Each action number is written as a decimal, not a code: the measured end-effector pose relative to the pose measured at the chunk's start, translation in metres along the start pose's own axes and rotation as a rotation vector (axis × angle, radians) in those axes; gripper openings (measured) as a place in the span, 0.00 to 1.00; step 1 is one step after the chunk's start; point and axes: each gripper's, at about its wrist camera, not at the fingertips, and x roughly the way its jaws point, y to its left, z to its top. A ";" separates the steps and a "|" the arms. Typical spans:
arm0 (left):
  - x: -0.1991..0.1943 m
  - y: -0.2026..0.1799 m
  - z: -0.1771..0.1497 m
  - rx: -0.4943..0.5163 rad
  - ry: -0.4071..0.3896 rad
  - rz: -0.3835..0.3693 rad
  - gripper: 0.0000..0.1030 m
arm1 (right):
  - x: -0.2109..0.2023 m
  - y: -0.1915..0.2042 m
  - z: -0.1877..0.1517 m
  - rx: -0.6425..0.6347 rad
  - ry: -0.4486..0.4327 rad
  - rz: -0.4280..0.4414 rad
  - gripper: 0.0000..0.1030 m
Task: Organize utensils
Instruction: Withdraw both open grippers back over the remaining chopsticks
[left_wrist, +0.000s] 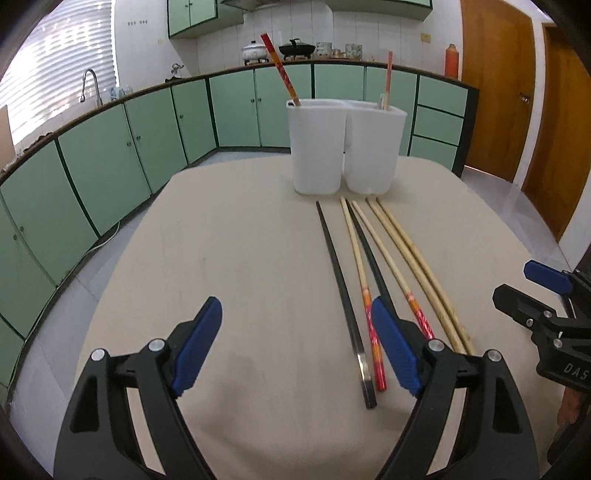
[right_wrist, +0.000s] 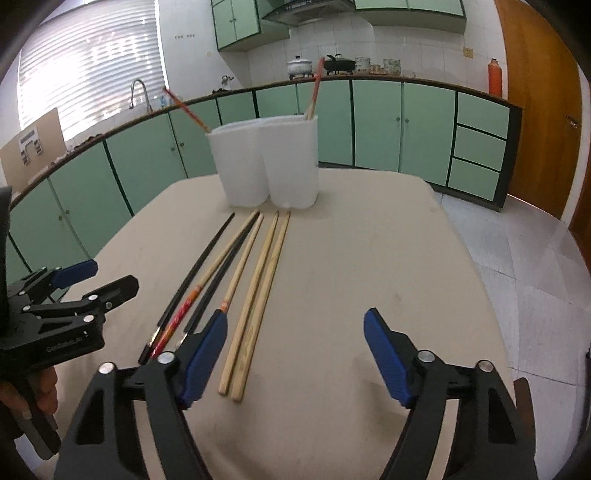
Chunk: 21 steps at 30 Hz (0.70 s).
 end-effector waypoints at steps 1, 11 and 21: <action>0.000 -0.001 -0.002 -0.001 0.003 0.000 0.78 | -0.001 0.000 -0.002 0.003 0.002 -0.002 0.66; -0.004 -0.008 -0.024 -0.015 0.034 -0.013 0.77 | -0.005 0.011 -0.025 0.020 0.056 0.020 0.48; 0.004 -0.013 -0.037 -0.002 0.080 -0.008 0.74 | -0.001 0.020 -0.041 0.003 0.100 0.032 0.37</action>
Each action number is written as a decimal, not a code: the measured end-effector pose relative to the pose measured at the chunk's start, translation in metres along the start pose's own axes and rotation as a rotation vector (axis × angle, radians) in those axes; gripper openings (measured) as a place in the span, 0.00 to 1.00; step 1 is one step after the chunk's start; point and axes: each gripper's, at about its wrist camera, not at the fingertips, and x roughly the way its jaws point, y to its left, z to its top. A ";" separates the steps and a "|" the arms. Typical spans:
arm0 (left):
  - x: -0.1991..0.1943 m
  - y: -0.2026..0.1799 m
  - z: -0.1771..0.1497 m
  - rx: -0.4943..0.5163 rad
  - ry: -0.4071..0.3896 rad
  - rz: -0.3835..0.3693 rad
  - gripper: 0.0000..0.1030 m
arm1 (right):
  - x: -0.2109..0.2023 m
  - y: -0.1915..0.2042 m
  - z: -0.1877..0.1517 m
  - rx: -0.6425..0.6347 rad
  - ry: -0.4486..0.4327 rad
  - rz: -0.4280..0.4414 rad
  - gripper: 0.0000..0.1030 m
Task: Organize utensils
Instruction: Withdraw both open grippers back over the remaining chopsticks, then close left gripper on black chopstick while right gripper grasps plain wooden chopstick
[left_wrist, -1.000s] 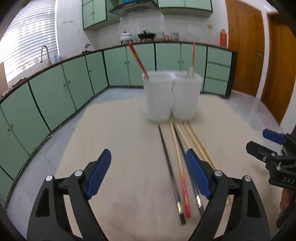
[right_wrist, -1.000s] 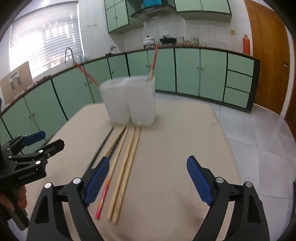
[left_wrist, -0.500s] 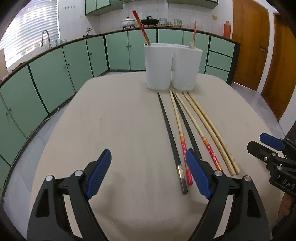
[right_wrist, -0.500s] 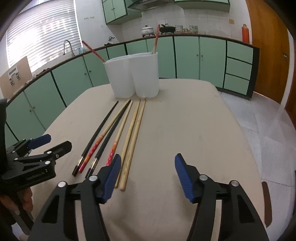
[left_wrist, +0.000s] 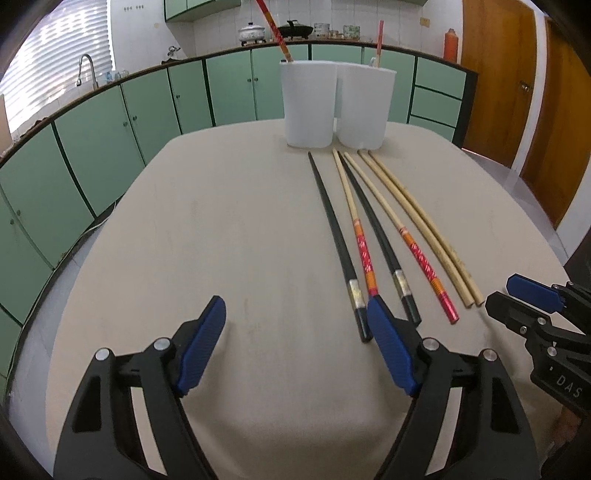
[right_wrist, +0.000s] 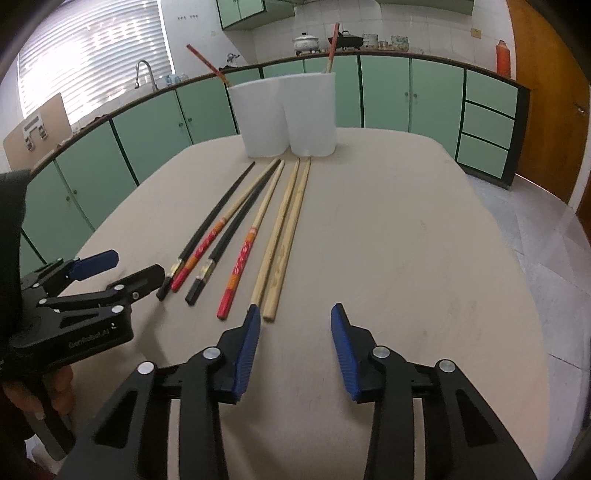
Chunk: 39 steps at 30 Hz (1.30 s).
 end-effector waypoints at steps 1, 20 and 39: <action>0.000 0.000 0.000 -0.001 0.005 0.000 0.74 | 0.001 0.000 -0.001 -0.002 0.004 0.001 0.37; -0.006 -0.007 0.002 0.015 0.003 -0.010 0.73 | 0.008 0.003 0.002 -0.013 0.011 -0.034 0.22; 0.001 -0.012 -0.007 0.011 0.041 -0.024 0.56 | 0.012 -0.002 0.003 0.014 0.005 -0.003 0.07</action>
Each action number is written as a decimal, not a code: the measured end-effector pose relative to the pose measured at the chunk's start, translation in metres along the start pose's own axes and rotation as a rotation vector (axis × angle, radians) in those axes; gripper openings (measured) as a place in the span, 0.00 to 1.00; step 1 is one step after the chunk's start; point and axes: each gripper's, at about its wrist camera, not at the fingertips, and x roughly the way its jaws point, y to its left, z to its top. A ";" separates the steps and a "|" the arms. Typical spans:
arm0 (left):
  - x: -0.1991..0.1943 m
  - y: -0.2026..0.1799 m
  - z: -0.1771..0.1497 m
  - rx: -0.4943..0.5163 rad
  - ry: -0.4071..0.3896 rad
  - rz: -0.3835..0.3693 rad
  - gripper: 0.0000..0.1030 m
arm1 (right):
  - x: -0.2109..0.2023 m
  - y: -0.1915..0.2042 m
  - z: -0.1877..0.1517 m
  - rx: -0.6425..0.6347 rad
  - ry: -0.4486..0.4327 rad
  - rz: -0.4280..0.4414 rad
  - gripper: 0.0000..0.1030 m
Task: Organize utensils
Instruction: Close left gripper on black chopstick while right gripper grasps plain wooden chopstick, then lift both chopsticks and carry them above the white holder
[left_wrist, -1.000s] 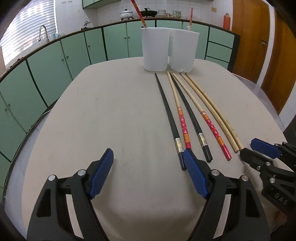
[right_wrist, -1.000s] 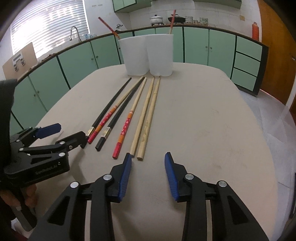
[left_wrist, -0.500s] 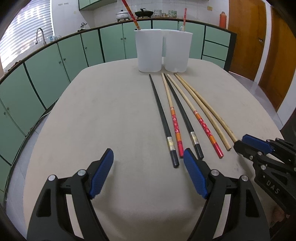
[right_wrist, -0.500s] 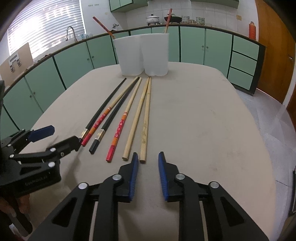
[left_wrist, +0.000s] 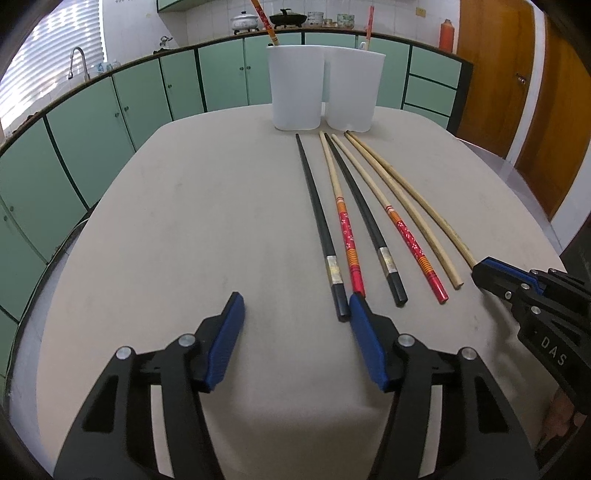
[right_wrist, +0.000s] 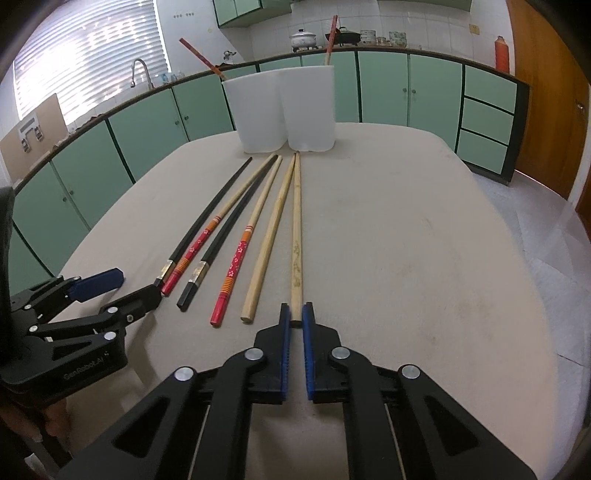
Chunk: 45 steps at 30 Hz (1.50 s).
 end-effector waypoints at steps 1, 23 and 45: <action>0.000 0.000 0.000 0.003 -0.001 0.003 0.56 | 0.000 0.000 0.000 0.000 0.000 0.000 0.07; -0.005 -0.004 0.006 -0.013 0.004 -0.036 0.06 | -0.007 -0.002 0.006 -0.007 -0.007 0.005 0.06; -0.094 0.002 0.067 -0.015 -0.269 -0.024 0.06 | -0.080 -0.004 0.066 -0.045 -0.219 0.015 0.06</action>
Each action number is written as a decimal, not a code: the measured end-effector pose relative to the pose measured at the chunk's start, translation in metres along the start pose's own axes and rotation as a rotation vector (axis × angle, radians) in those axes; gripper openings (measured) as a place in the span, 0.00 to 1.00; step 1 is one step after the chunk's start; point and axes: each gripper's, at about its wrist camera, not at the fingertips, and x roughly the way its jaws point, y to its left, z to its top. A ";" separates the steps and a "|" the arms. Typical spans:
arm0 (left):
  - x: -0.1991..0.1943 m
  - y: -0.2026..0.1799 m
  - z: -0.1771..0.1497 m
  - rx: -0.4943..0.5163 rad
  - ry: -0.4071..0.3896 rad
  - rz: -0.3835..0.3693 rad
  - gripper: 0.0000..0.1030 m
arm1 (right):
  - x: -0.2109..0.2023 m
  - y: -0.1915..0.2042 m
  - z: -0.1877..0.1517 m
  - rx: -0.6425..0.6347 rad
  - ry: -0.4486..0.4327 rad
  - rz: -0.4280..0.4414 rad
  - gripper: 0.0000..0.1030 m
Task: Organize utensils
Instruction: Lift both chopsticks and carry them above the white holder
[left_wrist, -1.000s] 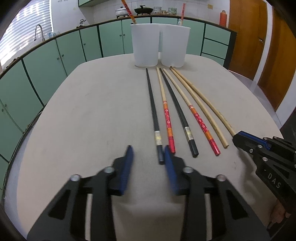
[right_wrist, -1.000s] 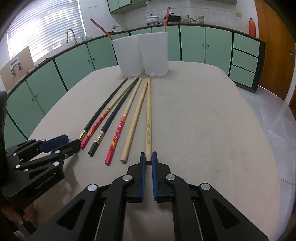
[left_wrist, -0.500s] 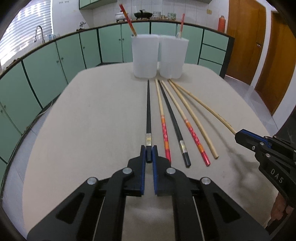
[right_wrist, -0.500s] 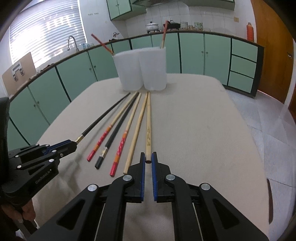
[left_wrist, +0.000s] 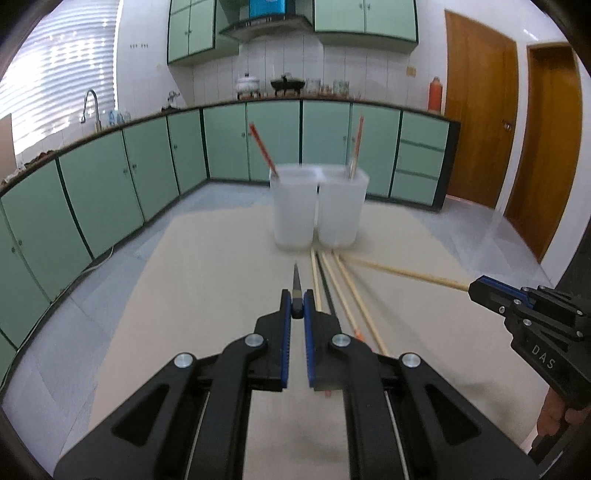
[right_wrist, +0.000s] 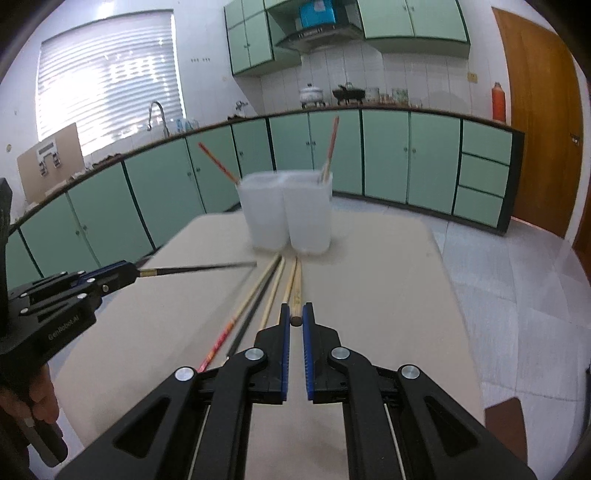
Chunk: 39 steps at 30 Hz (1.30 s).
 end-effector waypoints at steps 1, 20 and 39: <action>-0.002 0.000 0.006 0.001 -0.012 -0.004 0.06 | -0.003 0.000 0.007 -0.007 -0.012 0.001 0.06; -0.016 -0.002 0.078 -0.002 -0.093 -0.092 0.06 | -0.022 -0.001 0.103 -0.084 -0.071 0.060 0.06; -0.021 0.005 0.116 -0.024 -0.142 -0.145 0.06 | -0.024 -0.008 0.142 -0.111 -0.091 0.115 0.06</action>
